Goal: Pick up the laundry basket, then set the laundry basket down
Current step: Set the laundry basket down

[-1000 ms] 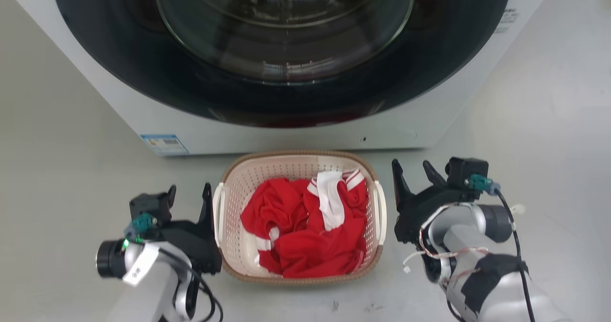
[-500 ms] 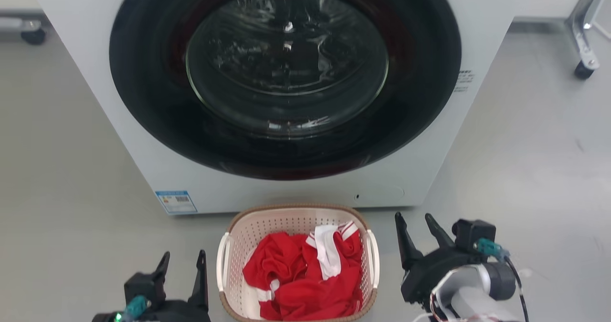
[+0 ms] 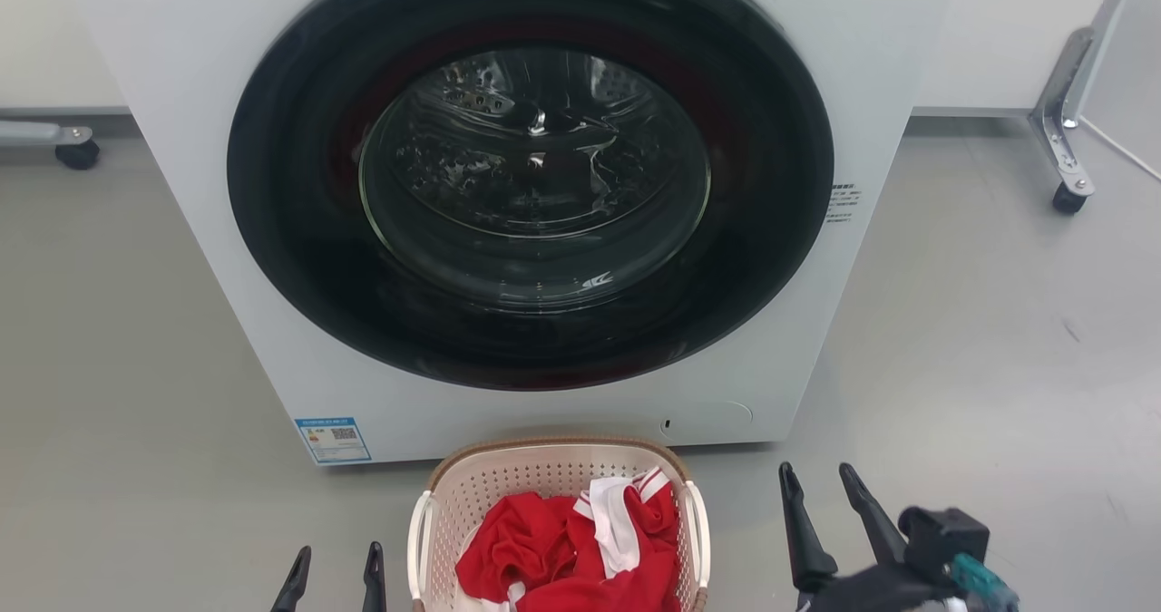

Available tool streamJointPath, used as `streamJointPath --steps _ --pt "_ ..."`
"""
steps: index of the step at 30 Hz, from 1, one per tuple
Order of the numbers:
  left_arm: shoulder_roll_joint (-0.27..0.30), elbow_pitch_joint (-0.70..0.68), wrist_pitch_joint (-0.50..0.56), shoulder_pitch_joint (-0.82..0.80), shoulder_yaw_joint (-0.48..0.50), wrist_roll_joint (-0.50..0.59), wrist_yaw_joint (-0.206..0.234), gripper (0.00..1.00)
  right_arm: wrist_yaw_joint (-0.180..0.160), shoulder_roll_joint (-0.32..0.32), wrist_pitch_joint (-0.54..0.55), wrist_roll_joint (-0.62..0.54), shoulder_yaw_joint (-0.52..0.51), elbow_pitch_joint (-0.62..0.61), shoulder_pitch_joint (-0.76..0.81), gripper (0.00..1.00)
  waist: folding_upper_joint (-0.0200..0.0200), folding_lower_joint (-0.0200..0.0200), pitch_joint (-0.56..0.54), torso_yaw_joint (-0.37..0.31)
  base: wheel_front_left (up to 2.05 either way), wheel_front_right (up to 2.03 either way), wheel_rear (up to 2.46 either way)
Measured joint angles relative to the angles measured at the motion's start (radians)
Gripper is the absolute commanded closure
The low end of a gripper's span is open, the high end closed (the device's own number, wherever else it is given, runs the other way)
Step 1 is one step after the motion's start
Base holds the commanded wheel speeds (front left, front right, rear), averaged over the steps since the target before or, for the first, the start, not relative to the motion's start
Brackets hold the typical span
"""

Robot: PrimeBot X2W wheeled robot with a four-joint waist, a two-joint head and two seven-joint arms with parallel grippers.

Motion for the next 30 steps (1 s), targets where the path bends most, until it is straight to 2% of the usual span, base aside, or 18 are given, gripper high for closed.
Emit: streamJointPath --steps 6,17,30 --pt "-0.005 -0.084 0.0 0.05 0.035 0.043 0.001 0.0 0.0 0.013 0.0 -0.083 -0.06 -0.113 0.107 0.0 0.0001 0.0001 -0.011 -0.003 0.0 0.0 0.0" --pt "-0.035 -0.174 0.0 0.084 0.092 0.099 0.001 0.0 0.0 0.039 0.0 -0.197 -0.121 -0.261 0.188 0.0 0.0001 0.0001 -0.014 -0.003 0.0 0.0 0.0" --pt "-0.05 -0.217 0.0 0.101 0.118 0.123 0.001 0.0 0.0 0.05 0.0 -0.245 -0.144 -0.322 0.211 0.0 0.0002 0.0001 -0.008 -0.003 0.0 0.0 0.0"
